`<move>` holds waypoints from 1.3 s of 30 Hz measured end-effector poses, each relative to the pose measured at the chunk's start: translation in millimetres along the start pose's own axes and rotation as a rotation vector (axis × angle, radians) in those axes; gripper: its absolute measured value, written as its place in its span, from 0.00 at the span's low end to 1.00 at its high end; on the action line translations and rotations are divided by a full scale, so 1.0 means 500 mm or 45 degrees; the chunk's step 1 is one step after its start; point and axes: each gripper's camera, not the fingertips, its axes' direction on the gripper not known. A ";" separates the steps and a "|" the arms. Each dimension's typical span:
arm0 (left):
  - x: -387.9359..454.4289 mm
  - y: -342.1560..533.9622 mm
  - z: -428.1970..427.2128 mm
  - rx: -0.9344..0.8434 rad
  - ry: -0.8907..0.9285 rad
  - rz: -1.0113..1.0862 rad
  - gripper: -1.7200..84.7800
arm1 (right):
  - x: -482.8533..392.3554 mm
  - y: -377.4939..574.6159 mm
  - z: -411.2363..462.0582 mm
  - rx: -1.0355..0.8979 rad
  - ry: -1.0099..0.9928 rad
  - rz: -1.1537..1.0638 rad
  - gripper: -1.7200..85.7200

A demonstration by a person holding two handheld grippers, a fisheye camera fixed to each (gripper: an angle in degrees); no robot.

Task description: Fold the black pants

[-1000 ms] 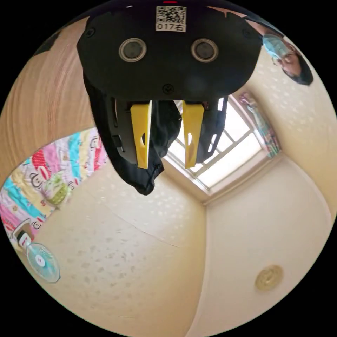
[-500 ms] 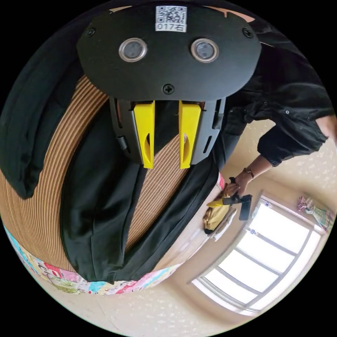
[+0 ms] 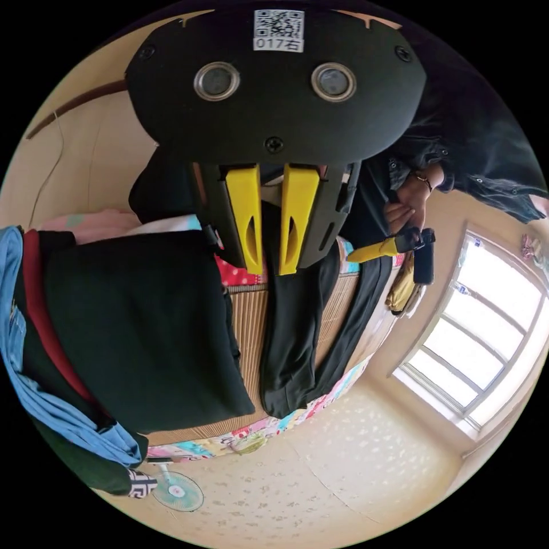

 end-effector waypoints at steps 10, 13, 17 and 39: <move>0.025 -0.066 0.100 -0.300 -0.664 -0.057 0.13 | 0.025 0.020 0.109 -0.129 -0.216 0.134 0.09; 0.005 -0.060 0.073 -0.299 -0.696 -0.087 0.07 | 0.024 0.018 0.123 -0.156 -0.258 0.188 0.07; -0.062 -0.033 -0.036 -0.203 -0.001 -0.153 0.02 | 0.020 0.027 0.056 -0.105 -0.356 0.142 0.06; -0.145 0.200 -0.292 -0.128 0.043 -0.222 0.07 | 0.081 0.085 -0.004 -0.469 -0.076 0.049 0.05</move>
